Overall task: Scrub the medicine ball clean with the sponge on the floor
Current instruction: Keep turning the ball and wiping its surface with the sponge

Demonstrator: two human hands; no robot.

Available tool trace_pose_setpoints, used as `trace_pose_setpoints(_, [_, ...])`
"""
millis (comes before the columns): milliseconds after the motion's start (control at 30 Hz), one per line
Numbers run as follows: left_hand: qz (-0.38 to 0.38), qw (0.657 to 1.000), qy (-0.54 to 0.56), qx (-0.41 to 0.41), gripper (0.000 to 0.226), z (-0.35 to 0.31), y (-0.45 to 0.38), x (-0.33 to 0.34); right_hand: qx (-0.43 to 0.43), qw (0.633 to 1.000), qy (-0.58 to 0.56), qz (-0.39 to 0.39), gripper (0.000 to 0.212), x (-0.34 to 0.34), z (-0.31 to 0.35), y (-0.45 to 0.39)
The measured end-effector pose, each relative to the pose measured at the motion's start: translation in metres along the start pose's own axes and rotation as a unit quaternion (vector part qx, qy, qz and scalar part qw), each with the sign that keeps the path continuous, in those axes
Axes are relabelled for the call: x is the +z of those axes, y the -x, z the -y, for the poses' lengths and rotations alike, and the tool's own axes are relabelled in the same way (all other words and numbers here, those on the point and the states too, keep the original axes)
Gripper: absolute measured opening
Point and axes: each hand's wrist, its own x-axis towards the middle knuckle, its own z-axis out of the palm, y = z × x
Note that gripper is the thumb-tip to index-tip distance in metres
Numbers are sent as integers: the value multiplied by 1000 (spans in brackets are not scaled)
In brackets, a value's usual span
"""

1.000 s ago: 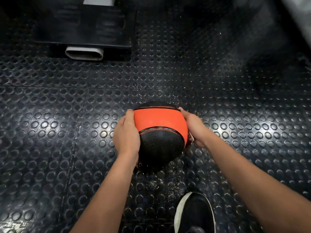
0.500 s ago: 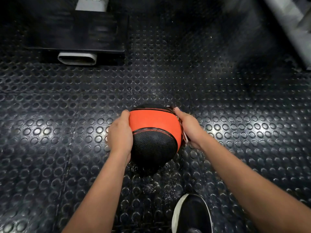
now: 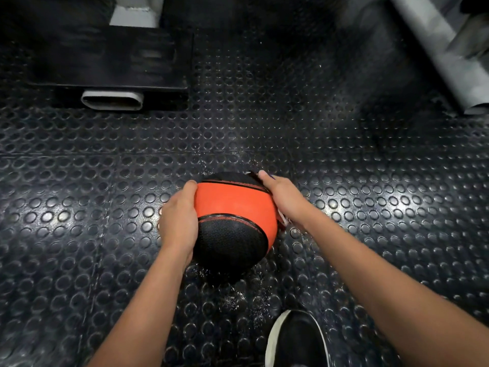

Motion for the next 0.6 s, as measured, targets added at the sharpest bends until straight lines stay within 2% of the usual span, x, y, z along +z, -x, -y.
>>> trace_pose_setpoints(100, [7,1000,16,-9,44,3,-3,-3,-120,992,-1,-43,41,8,16,17])
trace_pose_setpoints(167, [7,1000,20,-5,44,5,-4,-6,-224,974,29,-22,37,15,27,30])
trace_pose_setpoints(233, [12,1000,17,8,43,6,-4,-7,-278,955,102,2,36,20,26,30])
trace_pose_setpoints(267, [18,1000,18,15,42,8,-4,-7,-262,959,105,5,38,19,22,26])
trace_pose_setpoints(367, [26,999,23,16,42,9,-3,-8,-102,994,34,6,50,11,14,6])
trace_pose_setpoints(433, [27,999,24,6,42,8,-2,-7,-33,999,2,24,55,8,10,-1])
trace_pose_setpoints(600, [0,999,37,11,51,3,0,-8,-13,999,-43,1,52,14,3,-2])
